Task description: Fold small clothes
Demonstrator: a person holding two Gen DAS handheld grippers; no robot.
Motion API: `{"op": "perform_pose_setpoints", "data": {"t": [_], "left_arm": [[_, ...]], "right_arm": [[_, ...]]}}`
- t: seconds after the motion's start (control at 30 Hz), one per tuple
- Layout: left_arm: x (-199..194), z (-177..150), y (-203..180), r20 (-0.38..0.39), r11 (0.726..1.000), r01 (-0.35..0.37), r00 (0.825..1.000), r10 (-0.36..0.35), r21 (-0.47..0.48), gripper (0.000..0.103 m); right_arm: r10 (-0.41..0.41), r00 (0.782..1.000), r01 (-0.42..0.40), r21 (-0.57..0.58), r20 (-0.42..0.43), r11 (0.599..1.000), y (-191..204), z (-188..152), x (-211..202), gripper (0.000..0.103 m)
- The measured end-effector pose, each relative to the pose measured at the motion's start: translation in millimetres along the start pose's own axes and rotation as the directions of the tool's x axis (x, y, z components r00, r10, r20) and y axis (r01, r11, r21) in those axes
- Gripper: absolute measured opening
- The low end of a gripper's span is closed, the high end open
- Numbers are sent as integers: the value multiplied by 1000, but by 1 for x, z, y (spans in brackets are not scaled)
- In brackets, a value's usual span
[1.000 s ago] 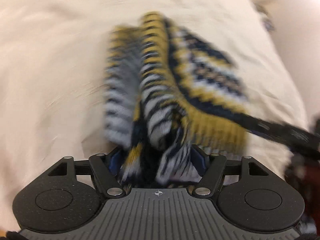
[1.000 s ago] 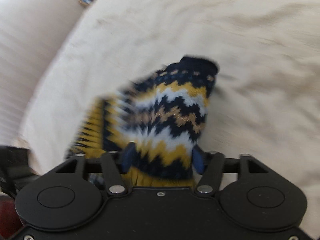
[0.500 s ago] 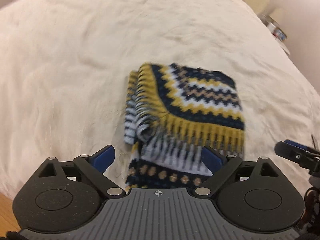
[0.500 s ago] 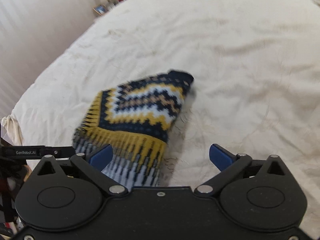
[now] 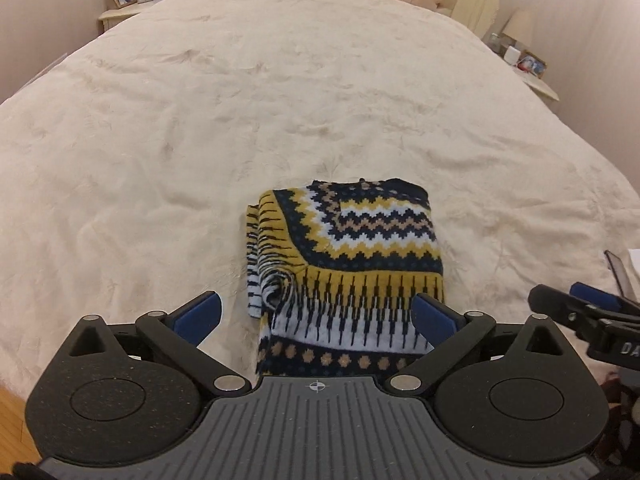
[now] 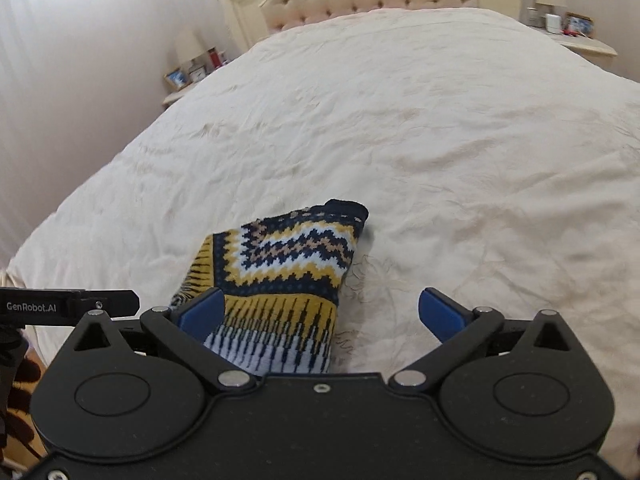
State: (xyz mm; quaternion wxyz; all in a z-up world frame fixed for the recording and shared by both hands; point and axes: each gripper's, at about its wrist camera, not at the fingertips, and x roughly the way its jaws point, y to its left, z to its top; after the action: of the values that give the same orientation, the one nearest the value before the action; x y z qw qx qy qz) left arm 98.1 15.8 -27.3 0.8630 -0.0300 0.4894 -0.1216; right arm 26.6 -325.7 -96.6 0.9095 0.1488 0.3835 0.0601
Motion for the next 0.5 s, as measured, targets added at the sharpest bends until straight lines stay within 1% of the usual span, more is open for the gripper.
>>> {"op": "perform_pose_setpoints", "data": {"t": [0.07,0.13,0.23,0.3,0.4,0.5], "left_arm": [[-9,0,3,1,1000,1,1000,-1,10,103],[-21,-1,4,20,999,-6,1000,5,33,102],[-39,-3,6,41,996,-77,996,75,50,102],[-52,-5,9,57,991,-129,990,127,42,102],[-68,-8,17,57,984,-178,983,177,15,102],[-81,-13,25,61,977,-212,976,210,16,102]], "right_arm": [[-23,1000,23,-4,6,1000,7,-2,-5,103],[-56,998,56,-13,8,998,16,-3,-11,103],[-71,997,71,-5,16,997,28,-6,-21,103],[-85,996,85,4,23,996,38,-9,-30,103],[-97,995,97,8,37,995,55,-13,-46,103],[-88,994,88,3,58,996,72,-17,-63,103]]}}
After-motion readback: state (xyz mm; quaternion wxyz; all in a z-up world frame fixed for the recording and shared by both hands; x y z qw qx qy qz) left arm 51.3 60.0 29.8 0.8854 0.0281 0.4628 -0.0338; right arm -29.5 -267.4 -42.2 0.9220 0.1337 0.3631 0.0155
